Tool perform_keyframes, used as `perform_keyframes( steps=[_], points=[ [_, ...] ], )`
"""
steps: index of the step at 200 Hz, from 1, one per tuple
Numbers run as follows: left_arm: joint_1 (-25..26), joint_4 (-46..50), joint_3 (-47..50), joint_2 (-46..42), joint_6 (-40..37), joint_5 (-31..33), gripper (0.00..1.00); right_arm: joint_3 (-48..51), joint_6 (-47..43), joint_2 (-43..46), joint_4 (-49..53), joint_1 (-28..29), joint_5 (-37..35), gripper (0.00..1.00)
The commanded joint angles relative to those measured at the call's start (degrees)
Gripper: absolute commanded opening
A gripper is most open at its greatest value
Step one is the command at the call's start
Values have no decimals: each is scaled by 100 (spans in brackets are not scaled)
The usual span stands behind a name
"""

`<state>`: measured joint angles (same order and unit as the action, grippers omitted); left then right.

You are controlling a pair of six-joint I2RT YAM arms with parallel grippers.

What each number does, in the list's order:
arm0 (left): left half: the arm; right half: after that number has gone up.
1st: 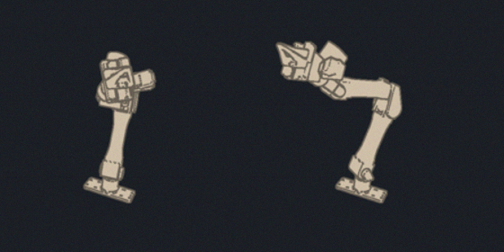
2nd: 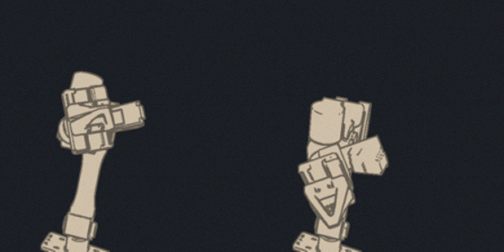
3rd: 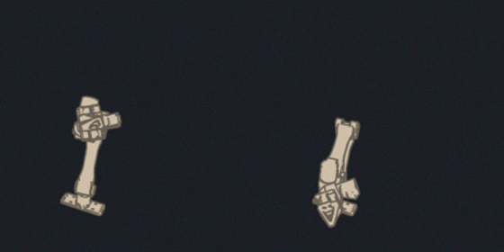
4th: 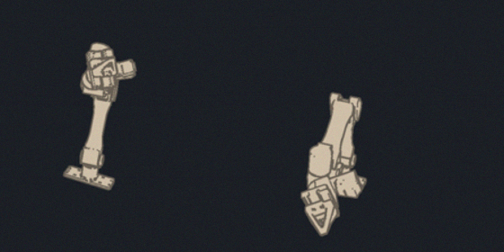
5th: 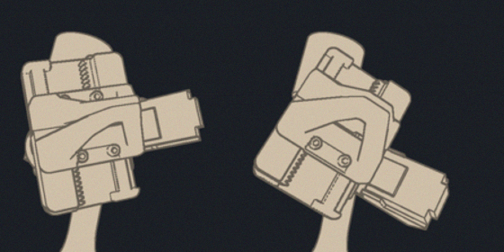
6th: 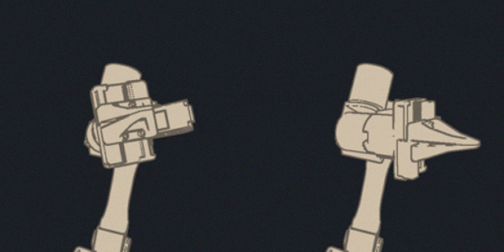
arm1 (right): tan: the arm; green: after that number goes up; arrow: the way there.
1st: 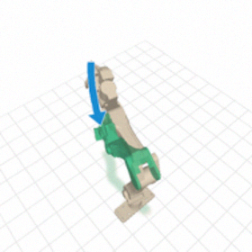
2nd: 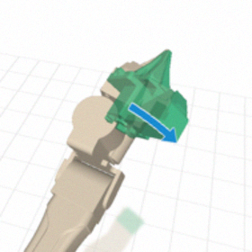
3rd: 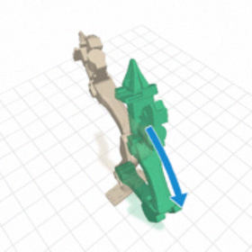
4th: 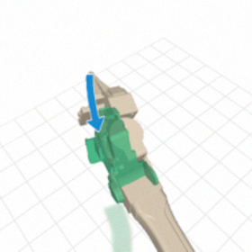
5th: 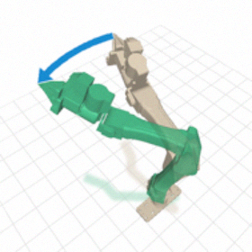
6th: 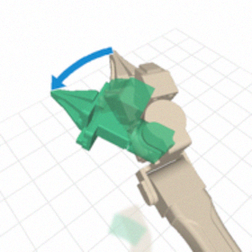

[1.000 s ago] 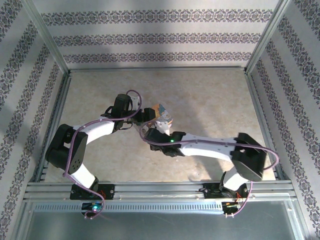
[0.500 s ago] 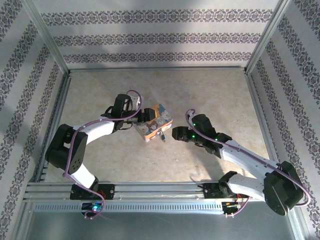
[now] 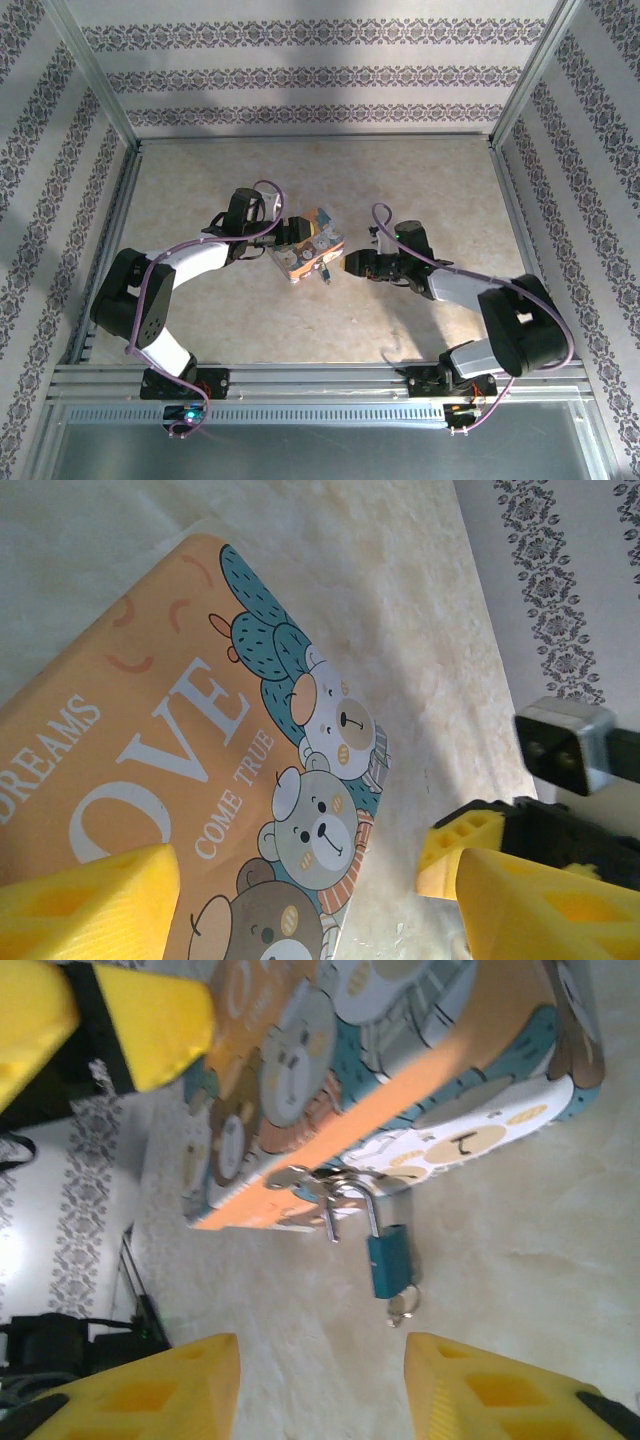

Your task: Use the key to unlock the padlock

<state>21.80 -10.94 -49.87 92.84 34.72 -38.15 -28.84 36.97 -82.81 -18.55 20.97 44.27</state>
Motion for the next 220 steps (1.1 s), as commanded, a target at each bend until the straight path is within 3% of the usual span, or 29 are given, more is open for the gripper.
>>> perform_keyframes(
  steps=[1,71,150,220],
  points=[
    [57,818,82,103,-80,193,74,-178,-163,-284,-484,-6,66,41],
    [53,798,101,129,-77,203,74,-419,-85,-1062,-721,463,-420,35],
    [52,797,65,147,-79,190,74,-605,55,-1543,-895,737,-534,18],
    [52,739,75,182,-52,185,74,-675,264,-1716,-1247,1017,-549,16]
  ],
)
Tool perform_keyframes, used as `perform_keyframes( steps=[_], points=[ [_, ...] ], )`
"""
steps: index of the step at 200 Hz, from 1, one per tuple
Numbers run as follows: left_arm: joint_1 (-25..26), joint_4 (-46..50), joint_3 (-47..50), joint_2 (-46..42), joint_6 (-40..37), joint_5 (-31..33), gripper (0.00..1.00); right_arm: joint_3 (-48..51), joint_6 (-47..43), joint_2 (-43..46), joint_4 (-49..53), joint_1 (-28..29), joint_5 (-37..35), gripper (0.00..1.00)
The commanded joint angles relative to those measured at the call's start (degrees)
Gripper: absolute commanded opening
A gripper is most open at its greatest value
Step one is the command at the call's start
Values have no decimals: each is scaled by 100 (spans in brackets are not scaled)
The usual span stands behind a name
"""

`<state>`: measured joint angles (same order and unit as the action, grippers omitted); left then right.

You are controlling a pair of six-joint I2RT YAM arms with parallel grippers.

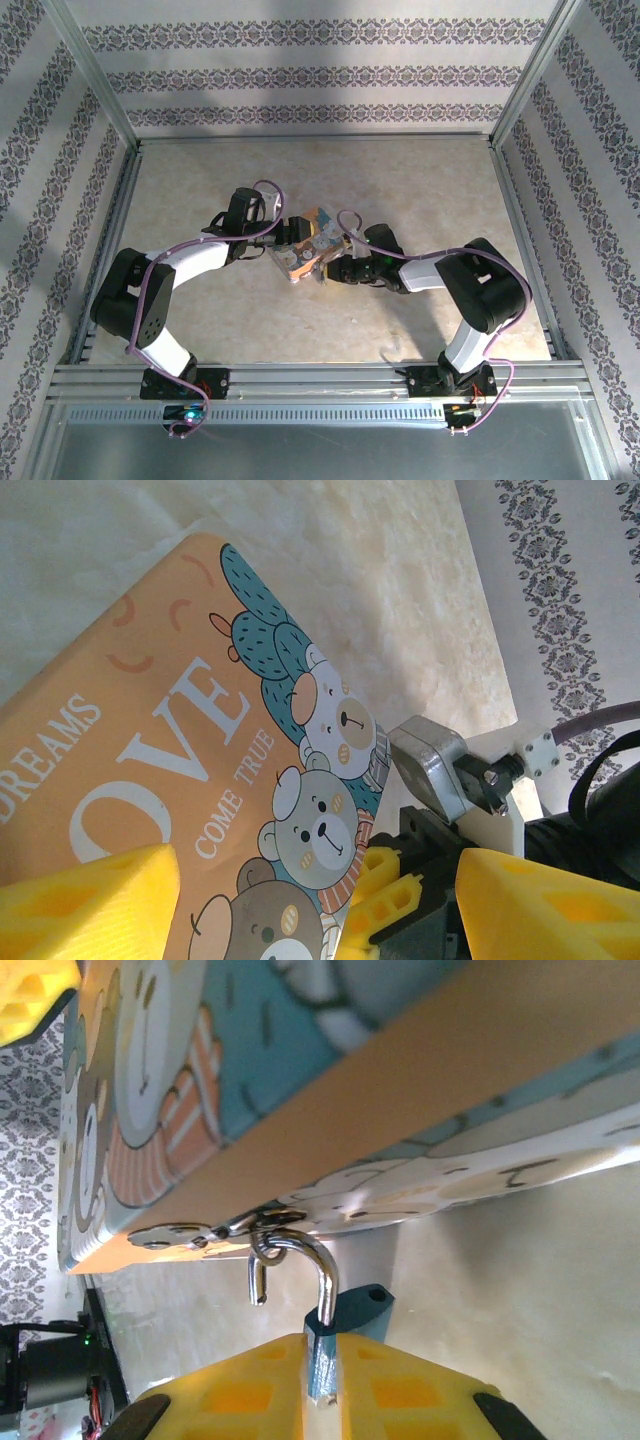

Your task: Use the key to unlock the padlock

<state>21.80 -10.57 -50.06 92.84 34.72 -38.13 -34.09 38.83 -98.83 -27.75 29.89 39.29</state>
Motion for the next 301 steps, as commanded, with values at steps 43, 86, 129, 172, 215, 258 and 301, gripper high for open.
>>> perform_keyframes(
  steps=[43,86,129,172,215,258,301],
  points=[
    [55,694,108,174,-44,183,74,-168,298,-345,-819,297,-213,16],
    [54,702,102,165,-44,183,74,-46,380,-248,-998,318,-420,17],
    [52,717,95,139,-55,192,74,461,192,568,-706,47,-439,26],
    [54,738,90,125,-62,187,74,847,305,644,-1385,-92,-232,41],
    [53,756,68,121,-62,177,74,933,517,246,-2462,-82,-264,62],
    [54,782,42,138,-71,174,74,640,597,-229,-2749,108,-349,65],
    [57,790,32,155,-82,174,74,496,670,-548,-2991,222,-413,65]
  ],
)
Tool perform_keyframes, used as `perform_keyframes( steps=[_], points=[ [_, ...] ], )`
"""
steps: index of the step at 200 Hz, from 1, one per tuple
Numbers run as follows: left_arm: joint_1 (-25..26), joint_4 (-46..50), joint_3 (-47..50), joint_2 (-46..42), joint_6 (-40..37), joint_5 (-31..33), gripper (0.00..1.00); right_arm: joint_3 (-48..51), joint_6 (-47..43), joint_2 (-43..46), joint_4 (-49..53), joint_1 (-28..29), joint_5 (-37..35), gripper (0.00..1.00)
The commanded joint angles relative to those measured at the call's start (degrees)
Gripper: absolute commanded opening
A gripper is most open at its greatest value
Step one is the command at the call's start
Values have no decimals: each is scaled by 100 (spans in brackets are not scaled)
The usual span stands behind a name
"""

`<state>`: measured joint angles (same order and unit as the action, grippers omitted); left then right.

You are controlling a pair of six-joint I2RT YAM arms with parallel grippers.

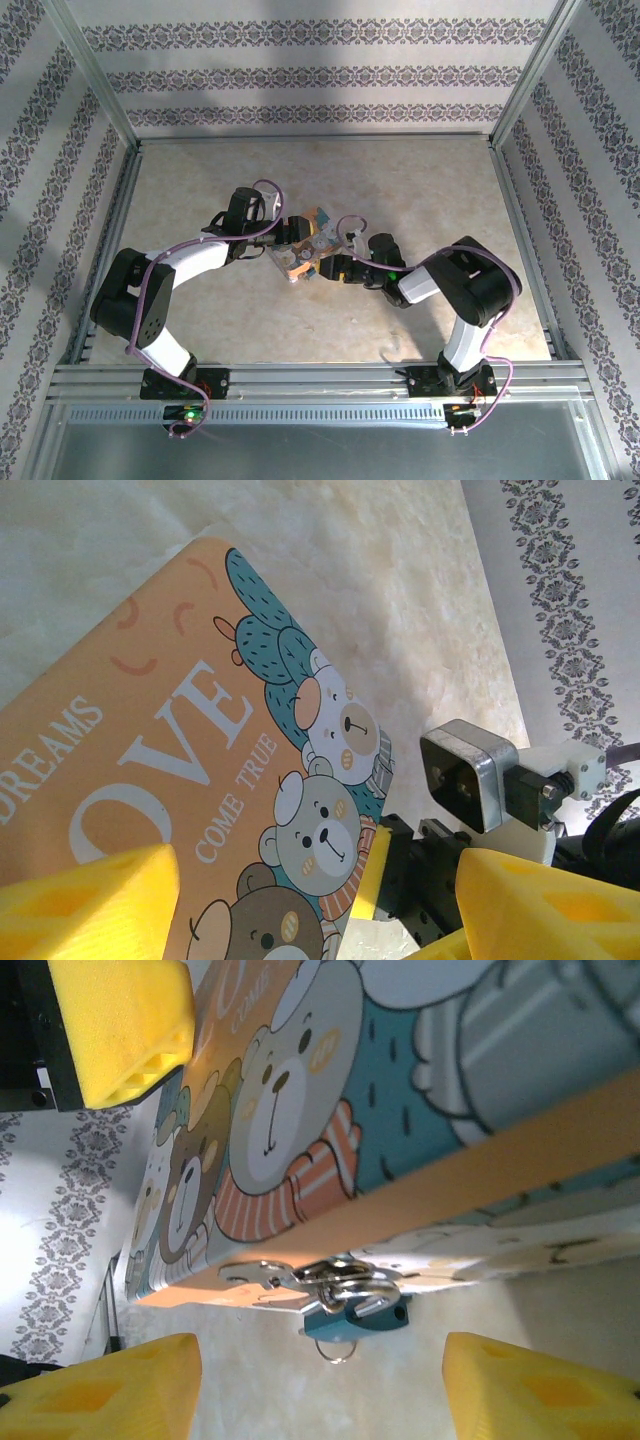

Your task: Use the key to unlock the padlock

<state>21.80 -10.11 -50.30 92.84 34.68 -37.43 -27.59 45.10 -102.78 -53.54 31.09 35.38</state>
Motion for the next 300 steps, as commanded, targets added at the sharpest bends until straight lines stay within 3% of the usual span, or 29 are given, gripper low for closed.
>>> perform_keyframes(
  steps=[1,148,300],
  points=[
    [54,741,56,155,-76,104,74,-156,43,-158,-412,105,-26,65],
    [52,787,13,156,-75,99,74,-41,263,-532,-2038,213,406,58],
    [52,839,12,145,-101,139,74,74,224,-786,-2087,316,558,35]
  ],
)
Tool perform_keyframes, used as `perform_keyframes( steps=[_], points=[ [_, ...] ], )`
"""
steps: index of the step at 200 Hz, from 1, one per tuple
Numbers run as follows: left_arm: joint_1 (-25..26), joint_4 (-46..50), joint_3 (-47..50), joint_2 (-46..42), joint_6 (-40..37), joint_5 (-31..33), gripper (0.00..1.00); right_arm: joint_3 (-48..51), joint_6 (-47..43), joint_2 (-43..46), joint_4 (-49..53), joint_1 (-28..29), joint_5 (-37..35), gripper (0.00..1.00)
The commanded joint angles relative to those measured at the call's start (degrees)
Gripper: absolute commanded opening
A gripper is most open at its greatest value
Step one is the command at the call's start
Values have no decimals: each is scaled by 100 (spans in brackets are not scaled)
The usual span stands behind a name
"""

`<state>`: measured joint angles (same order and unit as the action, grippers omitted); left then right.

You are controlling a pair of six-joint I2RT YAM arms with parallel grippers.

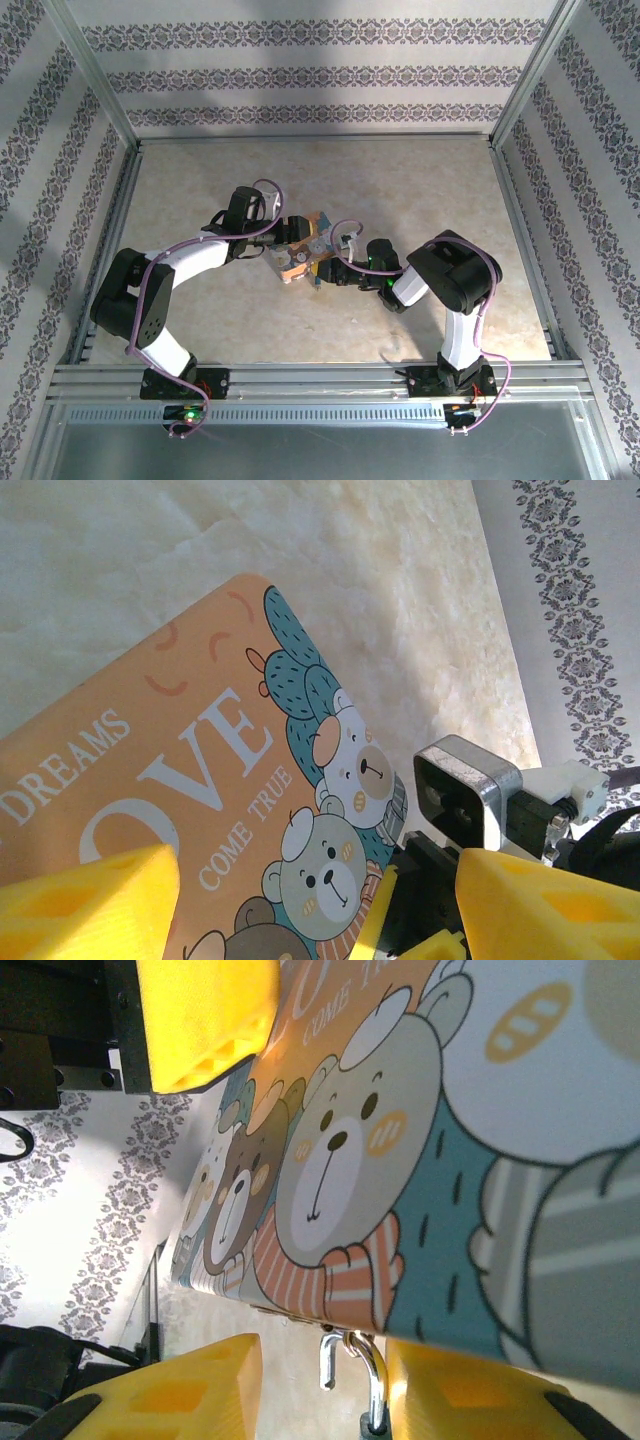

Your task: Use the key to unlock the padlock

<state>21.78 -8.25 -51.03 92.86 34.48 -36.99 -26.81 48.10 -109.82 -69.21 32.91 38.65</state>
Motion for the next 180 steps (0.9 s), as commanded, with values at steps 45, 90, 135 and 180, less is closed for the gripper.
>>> perform_keyframes(
  steps=[45,90,135,180],
  points=[
    [55,652,103,140,-82,96,74,125,-258,-121,-338,151,169,35],
    [54,651,102,145,-82,105,74,162,-338,-85,-195,149,142,29],
    [57,659,102,136,-84,113,74,103,-321,-92,-82,153,98,18],
    [55,692,142,110,-108,148,74,98,-89,-23,-22,131,-153,0]
  ],
)
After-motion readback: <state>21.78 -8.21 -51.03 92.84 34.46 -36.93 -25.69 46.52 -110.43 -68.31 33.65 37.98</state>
